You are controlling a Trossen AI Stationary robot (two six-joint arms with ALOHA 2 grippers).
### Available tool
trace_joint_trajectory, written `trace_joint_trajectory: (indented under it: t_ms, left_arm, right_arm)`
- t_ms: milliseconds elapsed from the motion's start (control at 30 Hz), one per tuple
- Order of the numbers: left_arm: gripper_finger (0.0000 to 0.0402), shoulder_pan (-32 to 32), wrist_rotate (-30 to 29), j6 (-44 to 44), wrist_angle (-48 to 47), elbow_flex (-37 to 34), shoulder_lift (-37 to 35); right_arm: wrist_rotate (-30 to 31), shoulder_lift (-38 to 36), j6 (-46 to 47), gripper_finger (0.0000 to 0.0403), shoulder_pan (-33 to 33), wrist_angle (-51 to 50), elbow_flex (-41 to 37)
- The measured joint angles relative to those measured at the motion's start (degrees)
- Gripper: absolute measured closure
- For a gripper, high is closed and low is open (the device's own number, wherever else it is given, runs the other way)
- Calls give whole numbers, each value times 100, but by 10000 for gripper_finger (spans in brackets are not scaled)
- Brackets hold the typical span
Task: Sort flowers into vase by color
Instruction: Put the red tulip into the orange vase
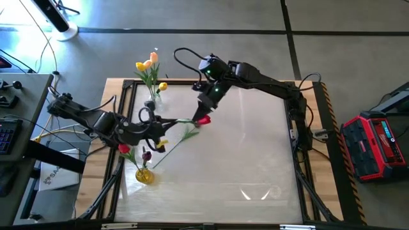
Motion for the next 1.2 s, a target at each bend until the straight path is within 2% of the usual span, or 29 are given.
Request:
trace_joint_trajectory:
  t_ms: [167,333,433,600,933,1033,1200]
  left_arm:
    - [401,-37,-236,-234,-29,-7,-357]
    - [401,-36,-569,-597,-30,-13,-837]
    - [401,-41,-508,-780,-41,-13,-1153]
    - [401,-59,-484,-897,-236,-1,-1513]
    - [401,-62,-431,-850,-169,-2,-1555]
    - [401,-201,-429,-863,57,-2,-1608]
    - [401,-630,-474,-885,574,-64,-1928]
  right_arm:
    - [1198,-11,-1190,402,-42,-12,9]
    - [2615,-89,-1703,402,-10,519,20]
    - [2641,-235,-1673,402,-10,943,19]
    - [2006,-602,-1641,395,-41,966,-3]
    - [1989,-813,-2248,291,428,1524,-2]
    - [2322,-846,-2596,274,635,1526,-2]
    - [3792,-984,-3476,269,1023,1257,-2]
